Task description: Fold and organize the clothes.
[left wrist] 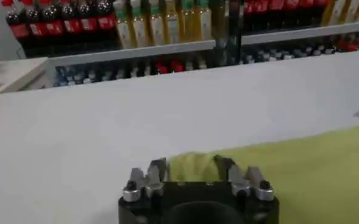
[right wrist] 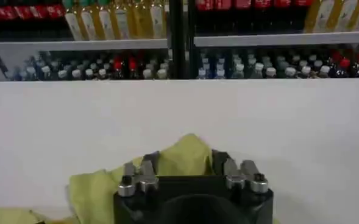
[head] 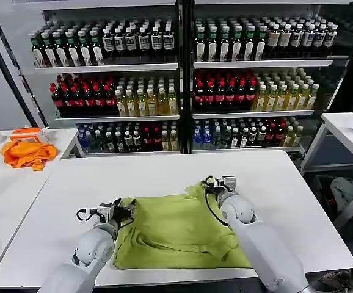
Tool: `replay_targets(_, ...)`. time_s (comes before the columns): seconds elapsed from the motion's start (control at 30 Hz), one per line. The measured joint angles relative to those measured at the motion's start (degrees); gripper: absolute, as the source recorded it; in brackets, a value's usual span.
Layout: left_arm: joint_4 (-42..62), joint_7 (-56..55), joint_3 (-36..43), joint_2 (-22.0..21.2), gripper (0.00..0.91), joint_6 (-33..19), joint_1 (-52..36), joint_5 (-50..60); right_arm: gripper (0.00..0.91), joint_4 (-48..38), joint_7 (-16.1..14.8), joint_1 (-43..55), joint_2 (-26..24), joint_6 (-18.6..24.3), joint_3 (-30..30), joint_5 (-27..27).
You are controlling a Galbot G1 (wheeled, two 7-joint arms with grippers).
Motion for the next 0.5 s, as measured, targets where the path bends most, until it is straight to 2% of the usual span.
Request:
replay_targets(0.27,-1.0,1.0,-0.3,0.1,0.020,-0.2,0.2,-1.5,0.000,1.4,0.2,-1.0,-0.7,0.5,0.6,-0.3)
replay_targets(0.5,-2.9,1.2,-1.4,0.8,0.020,-1.8,0.7,-3.7,0.000,5.9,0.6,-2.8,-2.4,0.7,2.0,0.0)
